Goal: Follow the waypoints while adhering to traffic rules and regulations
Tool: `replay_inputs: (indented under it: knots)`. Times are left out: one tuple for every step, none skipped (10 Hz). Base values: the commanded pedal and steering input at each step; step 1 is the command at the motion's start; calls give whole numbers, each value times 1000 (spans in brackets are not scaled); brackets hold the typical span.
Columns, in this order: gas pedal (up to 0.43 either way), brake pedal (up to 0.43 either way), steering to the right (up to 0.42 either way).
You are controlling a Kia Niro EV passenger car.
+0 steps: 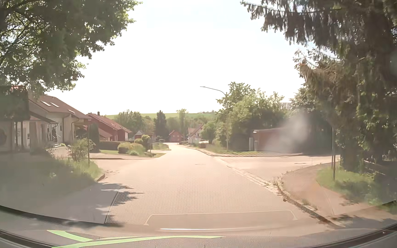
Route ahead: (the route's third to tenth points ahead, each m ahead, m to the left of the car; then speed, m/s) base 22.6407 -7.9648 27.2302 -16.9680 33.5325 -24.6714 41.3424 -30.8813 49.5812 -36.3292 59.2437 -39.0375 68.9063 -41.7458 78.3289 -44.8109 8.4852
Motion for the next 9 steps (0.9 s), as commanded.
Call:
replay_inputs:
  knots:
    - [0,299,21]
    - [0,299,33]
    - [0,305,49]
    - [0,305,59]
    - [0,305,77]
    - [0,305,96]
    - [0,305,110]
    - [0,299,133]
    - [0,293,155]
